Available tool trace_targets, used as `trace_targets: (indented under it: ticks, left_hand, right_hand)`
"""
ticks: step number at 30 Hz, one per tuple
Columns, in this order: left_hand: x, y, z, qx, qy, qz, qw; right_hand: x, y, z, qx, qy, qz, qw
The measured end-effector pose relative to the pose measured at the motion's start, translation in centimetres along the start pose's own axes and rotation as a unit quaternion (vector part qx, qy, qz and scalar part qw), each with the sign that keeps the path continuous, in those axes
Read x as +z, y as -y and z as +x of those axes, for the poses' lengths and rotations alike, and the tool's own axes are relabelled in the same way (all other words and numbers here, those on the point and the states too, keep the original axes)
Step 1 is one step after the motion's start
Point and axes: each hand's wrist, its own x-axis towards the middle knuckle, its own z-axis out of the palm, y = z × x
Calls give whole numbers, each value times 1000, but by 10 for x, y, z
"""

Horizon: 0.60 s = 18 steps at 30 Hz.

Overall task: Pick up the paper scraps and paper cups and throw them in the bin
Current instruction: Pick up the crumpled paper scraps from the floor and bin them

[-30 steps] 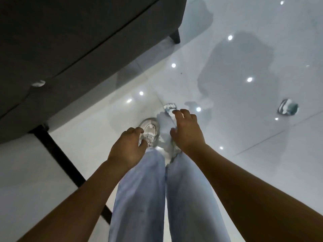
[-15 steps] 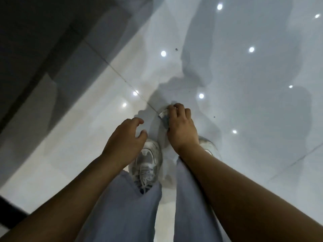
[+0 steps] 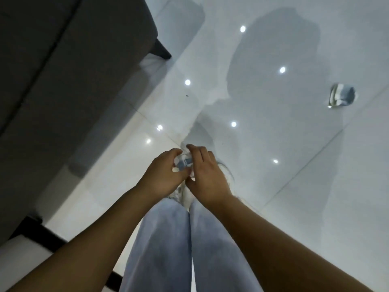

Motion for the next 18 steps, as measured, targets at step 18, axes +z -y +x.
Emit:
trace_targets:
  ticks: [18]
  left_hand:
    - [-49,-198,-124,105,-46,124,986]
  right_hand:
    - [-206,69,-126,128,-119,11,985]
